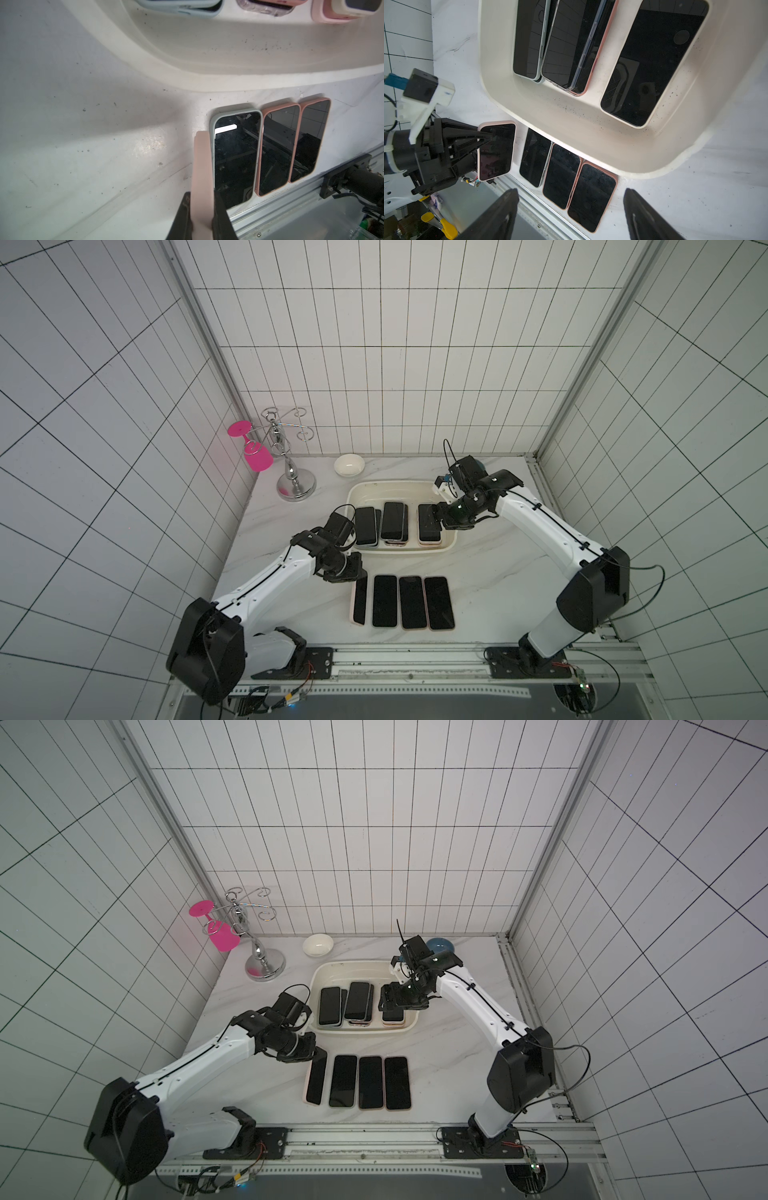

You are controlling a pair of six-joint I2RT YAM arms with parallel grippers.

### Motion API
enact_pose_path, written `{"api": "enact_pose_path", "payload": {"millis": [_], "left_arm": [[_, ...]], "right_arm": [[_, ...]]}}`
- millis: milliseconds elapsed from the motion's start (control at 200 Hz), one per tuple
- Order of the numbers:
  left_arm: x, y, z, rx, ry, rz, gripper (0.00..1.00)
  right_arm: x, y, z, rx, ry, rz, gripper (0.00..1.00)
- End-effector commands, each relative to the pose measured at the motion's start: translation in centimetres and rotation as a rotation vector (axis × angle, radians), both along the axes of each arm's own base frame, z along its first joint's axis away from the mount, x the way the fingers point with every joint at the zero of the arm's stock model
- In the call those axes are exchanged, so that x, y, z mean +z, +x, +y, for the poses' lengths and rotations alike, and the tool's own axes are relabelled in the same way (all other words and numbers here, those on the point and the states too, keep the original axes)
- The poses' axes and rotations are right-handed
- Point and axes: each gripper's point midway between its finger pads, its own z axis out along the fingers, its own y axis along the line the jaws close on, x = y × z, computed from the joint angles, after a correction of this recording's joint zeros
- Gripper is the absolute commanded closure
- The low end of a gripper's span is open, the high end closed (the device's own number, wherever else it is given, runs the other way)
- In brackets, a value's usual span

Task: Take the phone out of the storage box
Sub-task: Place the phone at the center of the board.

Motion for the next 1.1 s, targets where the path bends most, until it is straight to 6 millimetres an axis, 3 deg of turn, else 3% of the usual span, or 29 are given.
{"api": "enact_pose_path", "payload": {"millis": [0, 420, 765, 985, 1049, 1094], "left_arm": [[-0.4, 1.4, -0.9, 0.026, -0.026, -0.052, 1.0], [-1.4, 1.2, -2.0, 0.046, -0.107, -0.057, 1.0], [-0.1, 1.4, -3.6, 0.041, -0.23, -0.1, 1.0], [-0.9, 1.3, -3.0, 0.052, -0.204, -0.087, 1.0], [-1.7, 1.2, -2.4, 0.067, -0.171, -0.067, 0.96], [-2.1, 1.2, -2.0, 0.082, -0.14, -0.048, 0.87]], "right_arm": [[-0.7, -0.3, -0.4, 0.017, -0.008, 0.01, 0.17], [-2.6, -0.5, -0.8, 0.022, -0.053, 0.04, 0.18], [-3.9, -0.8, -1.0, 0.028, -0.074, 0.074, 0.18], [-4.7, -1.1, -1.2, 0.031, -0.088, 0.094, 0.19], [-4.9, -1.2, -1.2, 0.033, -0.09, 0.101, 0.19], [-5.0, -1.2, -1.2, 0.033, -0.091, 0.102, 0.19]]}}
